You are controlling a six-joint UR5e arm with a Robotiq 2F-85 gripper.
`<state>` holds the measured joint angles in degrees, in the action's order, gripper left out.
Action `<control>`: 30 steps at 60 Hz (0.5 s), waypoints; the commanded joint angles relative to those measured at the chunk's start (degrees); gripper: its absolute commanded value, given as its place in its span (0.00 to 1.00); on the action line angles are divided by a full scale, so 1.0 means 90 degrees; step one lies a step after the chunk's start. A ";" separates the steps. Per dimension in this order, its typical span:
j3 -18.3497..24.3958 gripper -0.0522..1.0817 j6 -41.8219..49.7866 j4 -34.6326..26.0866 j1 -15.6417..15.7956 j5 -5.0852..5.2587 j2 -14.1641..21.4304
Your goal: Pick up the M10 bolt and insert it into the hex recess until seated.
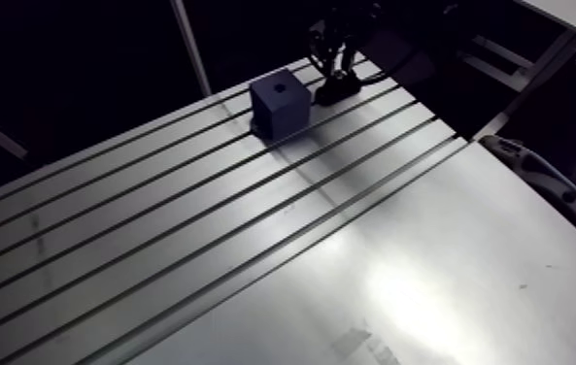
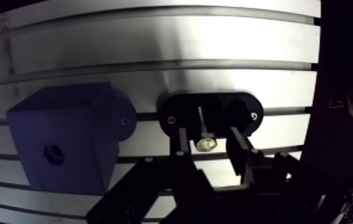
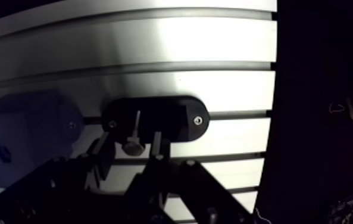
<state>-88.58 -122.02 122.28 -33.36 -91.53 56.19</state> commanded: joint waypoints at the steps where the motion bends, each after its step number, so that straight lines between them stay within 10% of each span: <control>1: -0.0006 0.53 0.0007 0.0002 -0.0005 -0.0009 -0.0009; 30: -0.0025 0.53 -0.0002 -0.0016 -0.0015 -0.0020 0.0001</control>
<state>-88.75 -122.00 122.16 -33.48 -91.71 56.15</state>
